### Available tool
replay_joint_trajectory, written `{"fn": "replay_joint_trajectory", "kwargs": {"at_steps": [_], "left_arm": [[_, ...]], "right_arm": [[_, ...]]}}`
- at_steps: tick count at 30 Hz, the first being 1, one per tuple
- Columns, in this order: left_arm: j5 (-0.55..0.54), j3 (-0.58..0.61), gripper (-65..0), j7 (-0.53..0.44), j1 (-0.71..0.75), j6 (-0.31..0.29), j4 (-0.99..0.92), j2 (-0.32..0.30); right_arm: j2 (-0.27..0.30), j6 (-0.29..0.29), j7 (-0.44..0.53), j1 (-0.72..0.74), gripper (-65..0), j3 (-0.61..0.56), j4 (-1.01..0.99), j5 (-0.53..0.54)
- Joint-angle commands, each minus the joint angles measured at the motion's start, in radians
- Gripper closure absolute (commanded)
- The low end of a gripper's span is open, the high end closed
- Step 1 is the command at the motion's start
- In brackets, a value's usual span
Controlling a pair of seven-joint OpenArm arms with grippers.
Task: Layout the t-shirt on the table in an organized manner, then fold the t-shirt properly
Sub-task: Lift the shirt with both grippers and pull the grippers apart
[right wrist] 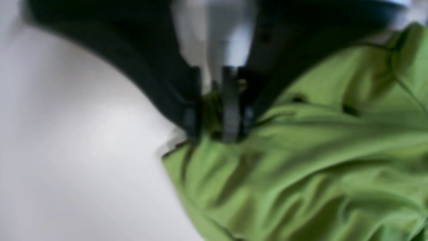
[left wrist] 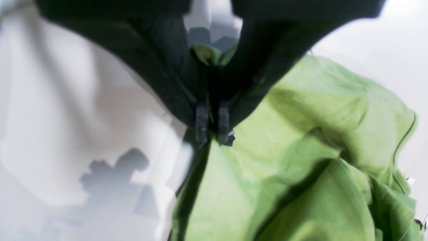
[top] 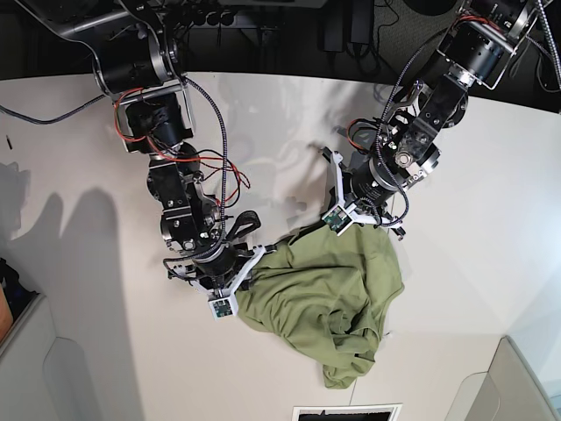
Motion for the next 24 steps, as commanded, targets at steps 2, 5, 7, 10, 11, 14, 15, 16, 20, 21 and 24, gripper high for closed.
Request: {"fn": "replay_joint_trajectory", "kwargs": {"at_steps": [2,5,7,10,11,14,15,16,20,21,24], "left_arm": [[0.008,-0.011,0.0,0.001,-0.014,0.035,0.013,-0.007],[0.019,-0.022,0.0,0.004,-0.014,0.089,0.017,-0.034],[0.019,-0.022,0.0,0.003,-0.014,0.124,0.023,-0.067],[0.015,-0.022,0.0,0.007,-0.013,0.167,0.030,-0.115],[0.014,-0.022,0.0,0.008,-0.012,0.181,0.031,-0.129],[0.015,-0.022,0.0,0.008,-0.004,0.217,0.032,-0.175],[0.015,-0.022,0.0,0.008,0.002,0.236,0.038,-0.191],[0.015,-0.022,0.0,0.008,0.010,0.256,0.049,-0.208],[0.030,-0.024,0.0,0.008,0.061,0.302,0.141,-0.274],[0.035,-0.025,0.0,0.008,0.077,0.308,0.172,-0.289],[0.044,-0.026,0.0,0.008,0.118,0.307,0.249,-0.314]], "right_arm": [[-0.002,0.010,0.023,0.030,0.0,0.001,0.029,-0.046],[0.004,0.017,0.001,0.030,0.0,0.002,0.072,-0.082],[0.015,0.012,-0.055,0.029,0.0,0.006,0.129,-0.082],[0.056,-0.016,-0.137,0.024,0.0,0.022,0.234,-0.082],[0.074,-0.026,-0.156,0.022,0.0,0.030,0.271,-0.080],[0.121,-0.032,-0.238,0.021,0.0,0.066,0.372,-0.076],[0.136,-0.032,-0.270,0.019,0.0,0.081,0.402,-0.074],[0.148,-0.032,-0.298,0.018,0.0,0.096,0.430,-0.064],[0.202,-0.032,-0.361,-0.007,0.0,0.162,0.525,-0.004],[0.211,-0.032,-0.374,-0.013,0.0,0.180,0.539,0.010],[0.224,-0.025,-0.418,-0.015,0.0,0.222,0.534,0.062]]}}
